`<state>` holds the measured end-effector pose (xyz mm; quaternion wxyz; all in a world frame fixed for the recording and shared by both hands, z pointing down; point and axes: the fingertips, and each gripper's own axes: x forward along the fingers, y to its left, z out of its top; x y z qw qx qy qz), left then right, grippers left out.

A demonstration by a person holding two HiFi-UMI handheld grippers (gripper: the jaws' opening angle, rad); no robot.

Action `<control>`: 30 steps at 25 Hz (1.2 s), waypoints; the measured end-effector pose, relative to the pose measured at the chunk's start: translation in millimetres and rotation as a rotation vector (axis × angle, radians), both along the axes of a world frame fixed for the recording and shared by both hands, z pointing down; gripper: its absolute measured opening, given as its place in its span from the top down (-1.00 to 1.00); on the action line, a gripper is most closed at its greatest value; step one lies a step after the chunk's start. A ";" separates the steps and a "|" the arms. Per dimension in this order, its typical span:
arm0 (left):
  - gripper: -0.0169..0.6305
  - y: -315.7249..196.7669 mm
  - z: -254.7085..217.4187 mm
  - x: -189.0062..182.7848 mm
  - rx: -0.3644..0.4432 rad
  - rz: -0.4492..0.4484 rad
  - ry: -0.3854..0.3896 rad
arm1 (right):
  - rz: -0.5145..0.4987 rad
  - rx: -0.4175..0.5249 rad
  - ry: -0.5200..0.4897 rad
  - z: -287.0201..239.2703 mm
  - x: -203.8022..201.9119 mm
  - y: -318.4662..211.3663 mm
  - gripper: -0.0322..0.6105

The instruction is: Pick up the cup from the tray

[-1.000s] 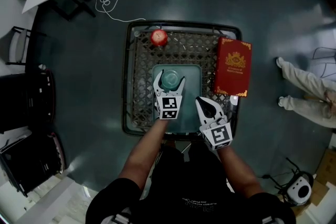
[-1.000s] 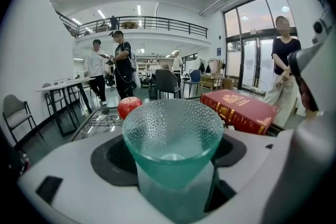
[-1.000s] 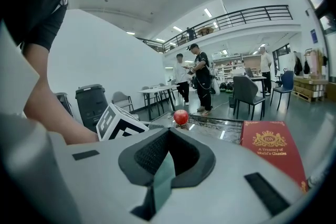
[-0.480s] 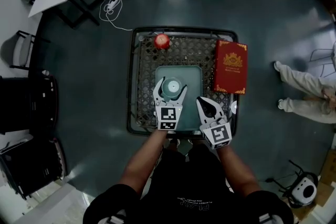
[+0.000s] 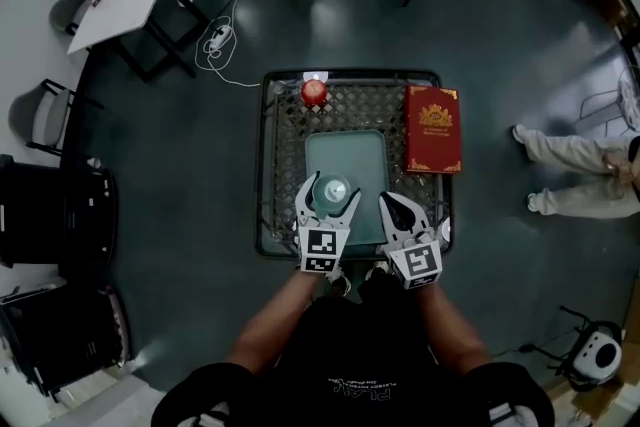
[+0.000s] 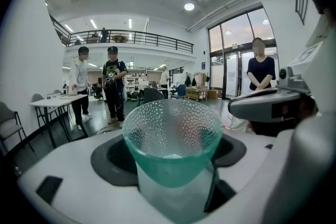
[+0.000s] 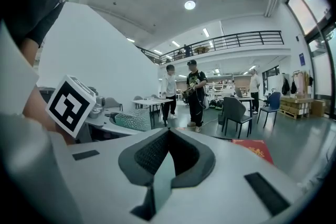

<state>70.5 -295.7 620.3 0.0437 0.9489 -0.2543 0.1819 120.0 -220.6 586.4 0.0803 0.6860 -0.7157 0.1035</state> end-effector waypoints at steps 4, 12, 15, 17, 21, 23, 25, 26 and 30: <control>-0.26 14.3 -18.2 -11.9 0.025 0.022 0.012 | 0.013 0.028 0.016 -19.7 -8.9 8.1 0.88; -0.26 54.2 -33.5 -26.4 0.041 0.040 -0.003 | -0.013 0.072 0.031 -31.3 -14.5 41.2 0.88; -0.26 76.5 -38.7 -27.3 0.033 0.024 0.010 | -0.037 0.092 0.034 -38.6 -11.6 60.8 0.88; -0.26 91.7 -45.5 -25.2 0.030 0.012 0.026 | -0.050 0.111 0.038 -45.9 -6.8 74.1 0.88; -0.26 125.0 -52.1 -21.4 0.020 -0.036 0.044 | -0.076 0.152 0.044 -58.3 1.5 106.8 0.88; -0.26 142.3 -52.3 -22.7 0.008 -0.062 0.045 | -0.088 0.168 0.042 -62.8 2.7 124.7 0.88; -0.26 159.6 -53.0 -24.6 0.007 -0.077 0.044 | -0.097 0.178 0.046 -66.2 3.3 142.7 0.88; -0.26 167.2 -54.1 -26.0 0.010 -0.081 0.041 | -0.100 0.184 0.046 -68.3 3.0 150.5 0.88; -0.26 193.0 -61.6 -31.3 0.029 -0.090 0.027 | -0.113 0.201 0.051 -78.1 -0.5 176.9 0.87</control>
